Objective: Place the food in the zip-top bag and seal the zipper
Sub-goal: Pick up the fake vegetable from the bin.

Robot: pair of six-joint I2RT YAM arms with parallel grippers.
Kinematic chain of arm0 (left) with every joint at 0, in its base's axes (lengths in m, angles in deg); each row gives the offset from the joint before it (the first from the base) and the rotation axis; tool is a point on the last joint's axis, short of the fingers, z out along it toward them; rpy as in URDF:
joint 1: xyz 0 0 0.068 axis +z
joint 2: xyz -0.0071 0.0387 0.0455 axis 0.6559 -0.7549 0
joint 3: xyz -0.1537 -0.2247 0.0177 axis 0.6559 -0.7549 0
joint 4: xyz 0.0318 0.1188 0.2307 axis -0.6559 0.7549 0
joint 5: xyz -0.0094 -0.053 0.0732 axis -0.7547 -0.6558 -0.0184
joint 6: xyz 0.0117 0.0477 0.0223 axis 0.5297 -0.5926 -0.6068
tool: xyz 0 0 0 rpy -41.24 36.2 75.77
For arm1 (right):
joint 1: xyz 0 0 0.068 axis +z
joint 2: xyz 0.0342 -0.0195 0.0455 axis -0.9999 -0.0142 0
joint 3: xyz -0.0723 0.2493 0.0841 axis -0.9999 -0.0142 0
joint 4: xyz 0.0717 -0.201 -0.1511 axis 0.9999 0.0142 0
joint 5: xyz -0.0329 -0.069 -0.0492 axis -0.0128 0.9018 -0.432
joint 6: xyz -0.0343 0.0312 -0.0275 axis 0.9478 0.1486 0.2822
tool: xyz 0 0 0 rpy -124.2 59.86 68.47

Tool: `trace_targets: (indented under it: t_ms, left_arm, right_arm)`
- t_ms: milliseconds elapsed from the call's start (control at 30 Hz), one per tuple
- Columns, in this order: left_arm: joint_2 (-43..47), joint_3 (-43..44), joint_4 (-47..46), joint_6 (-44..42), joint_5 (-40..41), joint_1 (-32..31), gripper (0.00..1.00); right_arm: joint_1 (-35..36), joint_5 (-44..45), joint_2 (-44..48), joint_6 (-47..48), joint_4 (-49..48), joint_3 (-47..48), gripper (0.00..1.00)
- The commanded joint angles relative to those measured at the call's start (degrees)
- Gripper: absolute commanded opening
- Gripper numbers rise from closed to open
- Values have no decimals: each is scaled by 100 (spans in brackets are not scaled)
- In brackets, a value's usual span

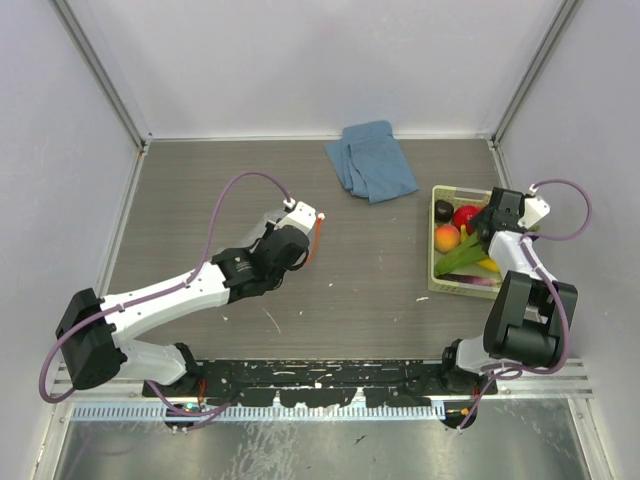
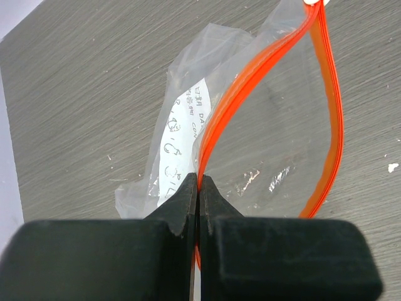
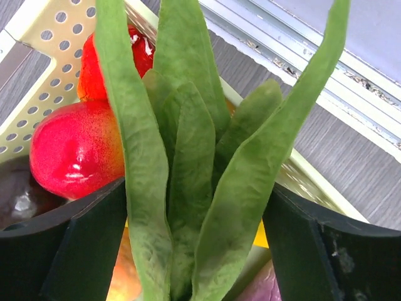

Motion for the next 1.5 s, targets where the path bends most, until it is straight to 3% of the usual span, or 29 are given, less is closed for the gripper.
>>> trace_targets:
  t_ms: [0, 167, 400, 567, 800, 1000, 1200, 1467]
  left_arm:
    - [197, 24, -252, 92, 35, 21, 0]
    - [203, 43, -209, 105, 43, 22, 0]
    - [197, 64, -177, 165, 20, 41, 0]
    - [189, 104, -90, 268, -34, 111, 0]
    - [343, 183, 65, 448, -276, 236, 0]
    - [579, 293, 194, 534, -489, 305, 0]
    - [670, 551, 462, 723, -793, 407, 0]
    - [605, 917, 833, 1008, -1289, 672, 0]
  right_arm:
    - [-28, 131, -170, -41, -502, 289, 83]
    - [-43, 121, -400, -55, -431, 547, 65]
    - [-35, -132, 126, 51, -426, 411, 38]
    - [-24, -3, 673, 180, -398, 198, 35]
    - [200, 10, 1550, 369, -442, -60, 23]
    - [802, 77, 2130, 542, -624, -132, 6]
    - [1528, 19, 2745, 887, -876, -96, 1]
    - [2241, -951, 3521, 1108, -2024, -421, 1]
